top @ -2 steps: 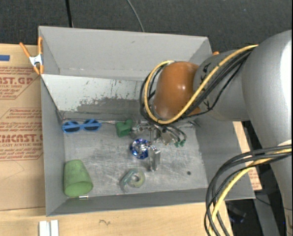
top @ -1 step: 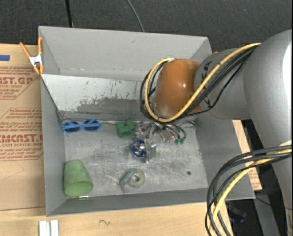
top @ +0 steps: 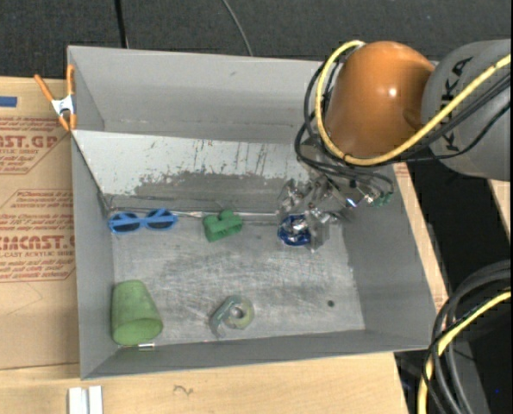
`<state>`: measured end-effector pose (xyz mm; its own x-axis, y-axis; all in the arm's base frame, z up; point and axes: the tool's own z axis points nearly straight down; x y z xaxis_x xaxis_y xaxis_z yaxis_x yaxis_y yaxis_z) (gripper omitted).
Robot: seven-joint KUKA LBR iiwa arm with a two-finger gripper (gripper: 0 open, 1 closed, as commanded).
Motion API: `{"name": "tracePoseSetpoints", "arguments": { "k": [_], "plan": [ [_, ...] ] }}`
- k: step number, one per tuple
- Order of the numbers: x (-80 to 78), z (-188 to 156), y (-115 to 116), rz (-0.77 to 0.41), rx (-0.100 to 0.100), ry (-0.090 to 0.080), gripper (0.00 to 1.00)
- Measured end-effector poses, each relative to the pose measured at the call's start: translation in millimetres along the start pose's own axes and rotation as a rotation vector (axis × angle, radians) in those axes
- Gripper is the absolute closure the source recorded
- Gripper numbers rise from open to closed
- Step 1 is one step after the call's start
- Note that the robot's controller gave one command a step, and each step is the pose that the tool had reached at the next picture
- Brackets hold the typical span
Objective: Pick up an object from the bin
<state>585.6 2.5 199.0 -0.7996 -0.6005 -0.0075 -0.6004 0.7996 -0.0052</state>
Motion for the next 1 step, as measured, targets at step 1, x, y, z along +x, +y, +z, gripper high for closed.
{"name": "tracePoseSetpoints", "arguments": {
  "k": [1],
  "plan": [
    [8.4,67.7,81.0,-0.157,-0.013,0.01,1.0]
  ]
}}
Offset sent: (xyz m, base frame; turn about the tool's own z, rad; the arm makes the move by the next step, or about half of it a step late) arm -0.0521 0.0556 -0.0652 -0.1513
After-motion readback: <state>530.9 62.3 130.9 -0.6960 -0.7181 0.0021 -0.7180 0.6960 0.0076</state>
